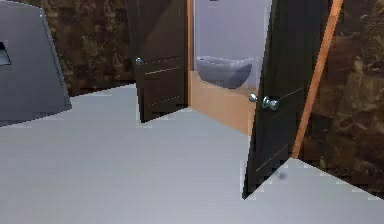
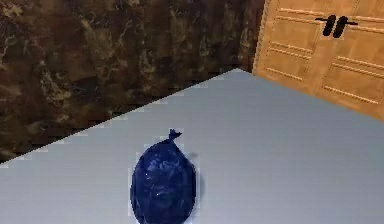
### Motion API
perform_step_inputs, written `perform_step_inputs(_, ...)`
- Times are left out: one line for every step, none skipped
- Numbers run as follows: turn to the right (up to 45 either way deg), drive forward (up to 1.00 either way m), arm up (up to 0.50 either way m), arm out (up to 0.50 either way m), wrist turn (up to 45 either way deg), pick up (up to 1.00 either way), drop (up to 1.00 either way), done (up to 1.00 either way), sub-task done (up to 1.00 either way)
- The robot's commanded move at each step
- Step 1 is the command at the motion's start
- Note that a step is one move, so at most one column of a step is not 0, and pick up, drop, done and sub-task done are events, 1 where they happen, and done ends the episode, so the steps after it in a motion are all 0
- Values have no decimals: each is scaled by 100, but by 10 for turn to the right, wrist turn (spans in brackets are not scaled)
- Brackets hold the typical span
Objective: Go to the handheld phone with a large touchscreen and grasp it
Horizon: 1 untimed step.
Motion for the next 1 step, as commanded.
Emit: perform_step_inputs(0,100,0,0,0,0,0,0,0)
